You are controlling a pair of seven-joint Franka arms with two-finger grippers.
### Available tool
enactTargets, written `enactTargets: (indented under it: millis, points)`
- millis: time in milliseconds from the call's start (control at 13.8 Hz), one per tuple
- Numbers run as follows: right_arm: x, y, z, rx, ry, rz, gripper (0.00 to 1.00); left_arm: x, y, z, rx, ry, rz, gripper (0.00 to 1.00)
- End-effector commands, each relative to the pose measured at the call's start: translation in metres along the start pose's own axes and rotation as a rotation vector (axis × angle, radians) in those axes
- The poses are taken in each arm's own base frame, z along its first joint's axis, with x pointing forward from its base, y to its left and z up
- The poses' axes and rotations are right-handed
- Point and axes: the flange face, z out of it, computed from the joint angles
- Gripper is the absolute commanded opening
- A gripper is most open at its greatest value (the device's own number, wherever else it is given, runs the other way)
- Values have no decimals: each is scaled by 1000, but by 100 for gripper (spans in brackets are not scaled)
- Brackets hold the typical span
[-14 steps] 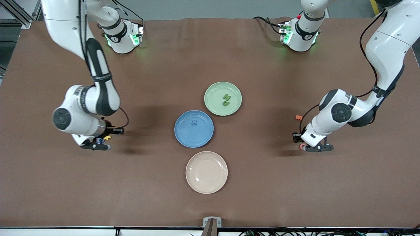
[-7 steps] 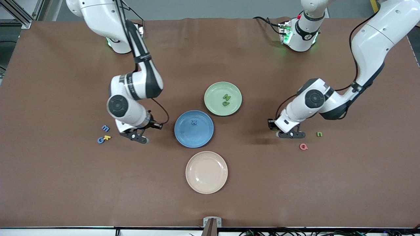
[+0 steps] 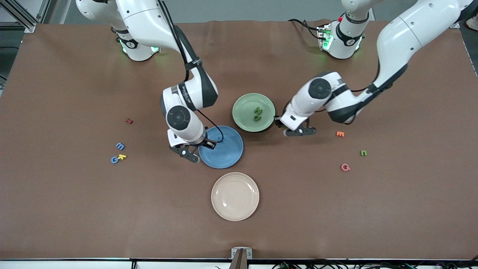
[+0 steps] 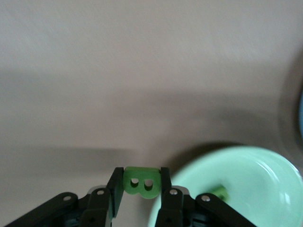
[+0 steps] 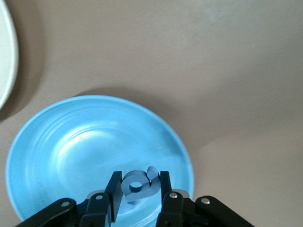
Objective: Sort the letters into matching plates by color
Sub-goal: 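Carry the green B to the green plate while the right gripper carries its letter, then release both letters onto their plates and draw both grippers back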
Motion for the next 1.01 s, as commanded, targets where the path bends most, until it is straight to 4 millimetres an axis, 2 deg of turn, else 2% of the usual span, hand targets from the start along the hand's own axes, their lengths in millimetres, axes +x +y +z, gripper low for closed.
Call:
enactTargets:
  millis: [0, 217, 362, 434, 579, 651, 723, 796, 868, 940]
  points:
    - [-9, -19, 9, 32, -38, 44, 15, -24, 17, 1, 31, 26, -67, 7]
    - [-24, -38, 17, 68, -43, 76, 15, -56, 43, 6, 32, 18, -101, 8]
    - [-35, -51, 22, 74, -49, 99, 15, -68, 51, 9, 35, 13, -123, 15]
    - [-38, -55, 26, 74, -48, 106, 15, -72, 53, 10, 35, 11, -137, 31]
    - [-40, -58, 33, 69, -46, 101, 15, -69, 51, 11, 41, 12, -164, 82]
    - [-43, -60, 35, 68, -46, 96, 15, -65, 48, 9, 40, 14, -174, 99]
    - [-43, -60, 35, 68, -46, 96, 17, -61, 46, 8, 50, 19, -181, 100]
    - [-44, -60, 34, 68, -47, 94, 28, -52, 42, 5, 67, 27, -195, 100]
    - [-43, -60, 34, 65, -45, 89, 54, -40, 37, -1, 74, 41, -210, 100]
    - [-45, -60, 31, 62, -41, 80, 87, -28, 34, -12, 75, 68, -220, 100]
